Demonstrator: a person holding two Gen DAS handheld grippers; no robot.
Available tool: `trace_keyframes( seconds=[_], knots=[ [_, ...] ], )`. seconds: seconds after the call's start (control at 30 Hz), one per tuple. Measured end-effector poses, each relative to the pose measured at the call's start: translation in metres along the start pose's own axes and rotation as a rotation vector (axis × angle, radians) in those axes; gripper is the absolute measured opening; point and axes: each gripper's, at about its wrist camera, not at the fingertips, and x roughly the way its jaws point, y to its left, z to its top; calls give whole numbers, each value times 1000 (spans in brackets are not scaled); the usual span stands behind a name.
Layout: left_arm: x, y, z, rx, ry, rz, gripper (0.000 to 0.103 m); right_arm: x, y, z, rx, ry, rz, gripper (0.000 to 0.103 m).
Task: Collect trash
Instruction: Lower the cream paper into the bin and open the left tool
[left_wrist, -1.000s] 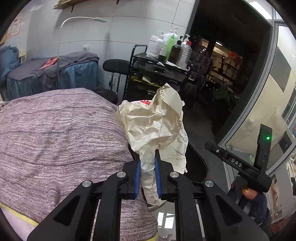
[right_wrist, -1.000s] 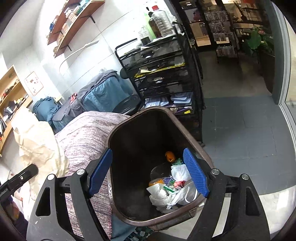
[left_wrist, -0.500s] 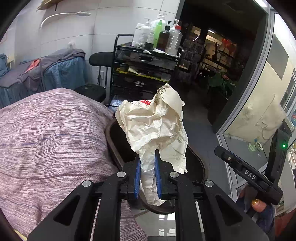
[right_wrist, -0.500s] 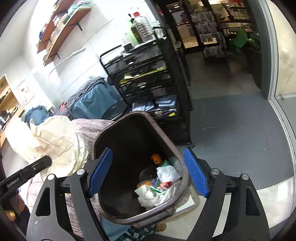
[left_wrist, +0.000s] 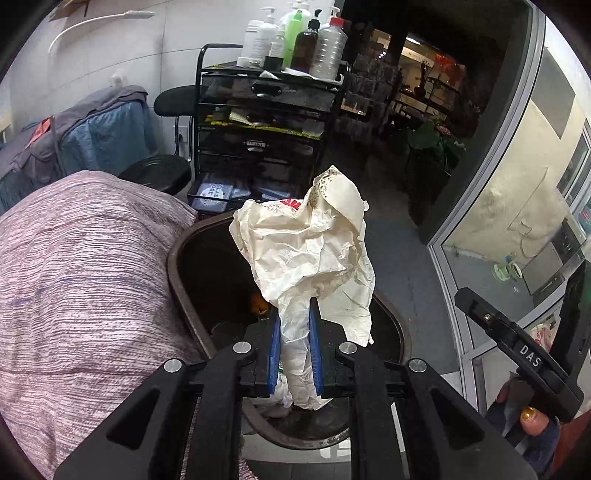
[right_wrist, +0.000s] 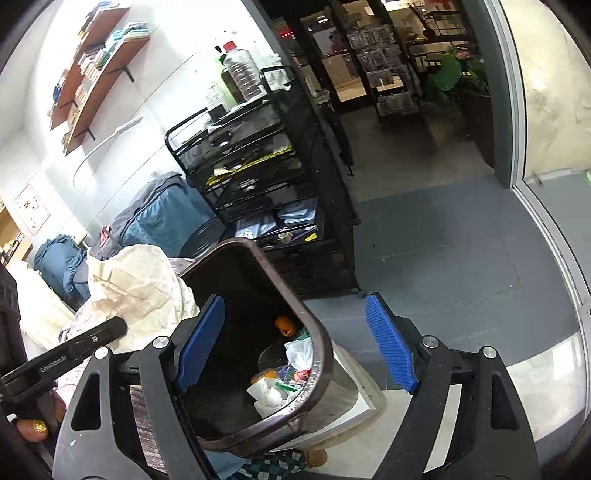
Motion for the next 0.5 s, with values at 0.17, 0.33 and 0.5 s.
trace_keyframes(
  seconds=[0.17,0.33,0.5],
  knots=[
    [9,-3,3,9,12,1,24,1,-5,-1,8,6,-8,79],
    [8,-5,3,18,-31,22,73,2,-7,-2,14,6,-16,79],
    [2,-7,2,33,-56,12,86,4,-8,-3,15,11,-20,79]
  ],
)
